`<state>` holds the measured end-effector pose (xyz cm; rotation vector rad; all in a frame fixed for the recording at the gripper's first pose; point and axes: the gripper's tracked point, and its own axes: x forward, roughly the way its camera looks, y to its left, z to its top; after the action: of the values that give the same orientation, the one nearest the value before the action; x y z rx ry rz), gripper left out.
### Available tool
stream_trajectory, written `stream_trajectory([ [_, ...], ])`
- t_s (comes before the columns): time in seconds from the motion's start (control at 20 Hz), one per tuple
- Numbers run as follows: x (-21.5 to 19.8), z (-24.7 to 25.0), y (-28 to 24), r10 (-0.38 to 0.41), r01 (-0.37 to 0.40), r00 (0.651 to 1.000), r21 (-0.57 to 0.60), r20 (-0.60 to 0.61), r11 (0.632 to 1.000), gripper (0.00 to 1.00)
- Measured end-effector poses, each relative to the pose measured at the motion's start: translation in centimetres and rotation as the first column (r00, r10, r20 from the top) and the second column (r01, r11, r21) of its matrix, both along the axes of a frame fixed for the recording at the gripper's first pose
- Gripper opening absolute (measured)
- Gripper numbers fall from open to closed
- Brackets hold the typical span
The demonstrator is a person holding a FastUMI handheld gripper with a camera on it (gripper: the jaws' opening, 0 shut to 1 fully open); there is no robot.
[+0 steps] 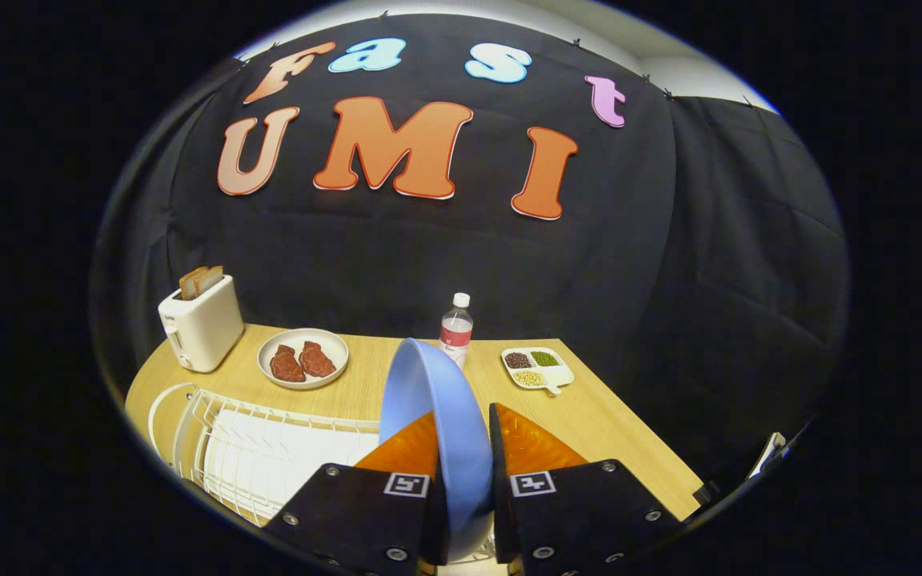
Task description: Take the plate from the dish rack, then take the spoon from the basket and place it into the plate.
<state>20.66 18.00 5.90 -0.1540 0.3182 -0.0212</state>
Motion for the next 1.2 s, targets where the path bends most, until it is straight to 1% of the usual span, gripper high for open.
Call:
stream_trajectory([
  [0.1, -1.6, 0.2, -0.4, 0.020, -0.019, 1.000, 0.040, -0.009, 0.999, 0.22],
  [0.2, -3.7, 0.0, -0.8, 0.046, -0.043, 0.999, 0.106, -0.025, 0.993, 0.22],
  [0.4, -8.6, -1.0, -1.7, 0.106, -0.093, 0.993, 0.227, -0.050, 0.970, 0.22],
  [0.55, -12.6, -2.6, -1.7, 0.151, -0.126, 0.987, 0.315, -0.056, 0.941, 0.22],
  [0.65, -15.1, -4.4, -1.2, 0.194, -0.150, 0.978, 0.376, -0.080, 0.914, 0.22],
  [0.75, -17.3, -6.6, -0.8, 0.224, -0.157, 0.968, 0.434, -0.109, 0.887, 0.22],
  [0.9, -19.1, -9.9, -0.6, 0.231, -0.131, 0.962, 0.499, -0.144, 0.857, 0.22],
  [1.0, -20.1, -12.1, -0.1, 0.234, -0.102, 0.957, 0.555, -0.172, 0.826, 0.22],
  [1.2, -21.1, -16.3, 0.8, 0.230, -0.025, 0.943, 0.637, -0.241, 0.771, 0.22],
])
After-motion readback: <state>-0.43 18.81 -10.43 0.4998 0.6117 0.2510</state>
